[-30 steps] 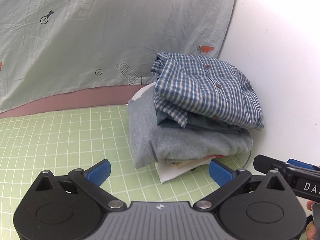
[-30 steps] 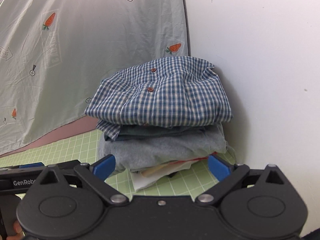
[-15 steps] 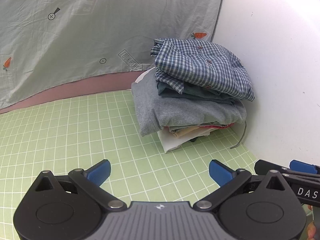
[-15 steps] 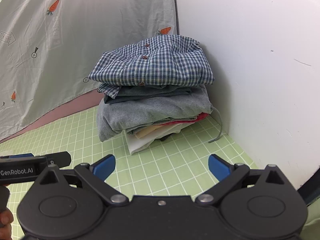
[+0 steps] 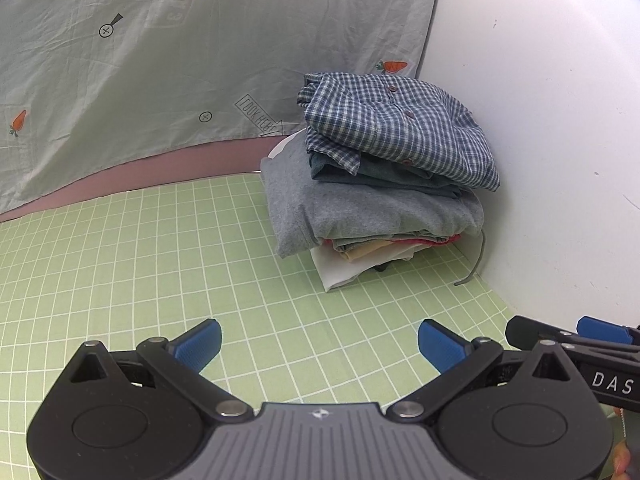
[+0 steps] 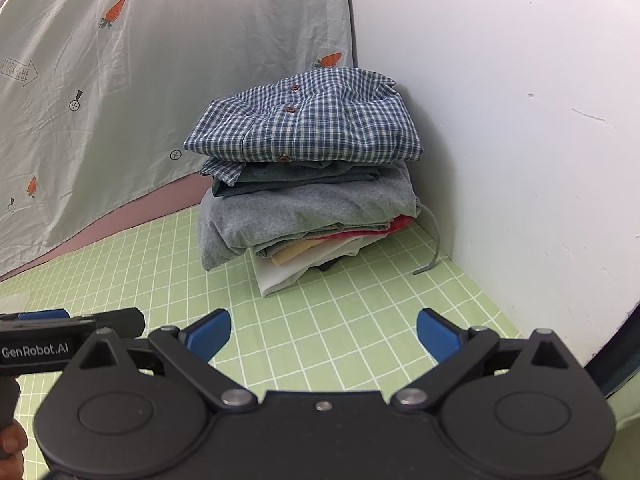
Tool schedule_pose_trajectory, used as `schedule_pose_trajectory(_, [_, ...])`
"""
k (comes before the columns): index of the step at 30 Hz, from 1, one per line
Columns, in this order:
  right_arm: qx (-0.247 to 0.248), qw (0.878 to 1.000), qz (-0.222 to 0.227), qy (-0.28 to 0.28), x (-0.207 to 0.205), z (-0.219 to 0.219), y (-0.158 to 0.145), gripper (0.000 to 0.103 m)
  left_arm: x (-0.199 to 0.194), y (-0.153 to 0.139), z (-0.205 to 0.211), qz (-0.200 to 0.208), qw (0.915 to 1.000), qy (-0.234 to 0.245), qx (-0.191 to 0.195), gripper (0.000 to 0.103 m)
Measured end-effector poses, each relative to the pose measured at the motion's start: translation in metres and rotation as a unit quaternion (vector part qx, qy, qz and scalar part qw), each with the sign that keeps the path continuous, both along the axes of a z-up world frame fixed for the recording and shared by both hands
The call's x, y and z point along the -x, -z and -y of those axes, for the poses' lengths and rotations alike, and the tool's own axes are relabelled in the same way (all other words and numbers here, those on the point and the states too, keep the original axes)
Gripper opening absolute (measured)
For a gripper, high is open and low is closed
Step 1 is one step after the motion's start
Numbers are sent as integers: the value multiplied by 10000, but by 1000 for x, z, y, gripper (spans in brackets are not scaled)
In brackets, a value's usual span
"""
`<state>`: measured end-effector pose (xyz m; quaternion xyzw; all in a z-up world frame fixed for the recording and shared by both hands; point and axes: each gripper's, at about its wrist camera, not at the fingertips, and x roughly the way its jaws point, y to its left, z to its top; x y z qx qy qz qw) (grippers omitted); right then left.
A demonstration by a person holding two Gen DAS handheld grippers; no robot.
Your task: Fold clothes
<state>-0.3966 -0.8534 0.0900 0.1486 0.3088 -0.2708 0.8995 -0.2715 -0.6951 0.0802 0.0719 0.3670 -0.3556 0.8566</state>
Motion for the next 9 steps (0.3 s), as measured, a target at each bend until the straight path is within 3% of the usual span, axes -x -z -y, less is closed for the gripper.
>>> schedule_pose_trajectory(9, [0, 10000, -19, 24, 4, 0, 0, 100, 0, 0, 3, -23, 10000, -10, -11, 103])
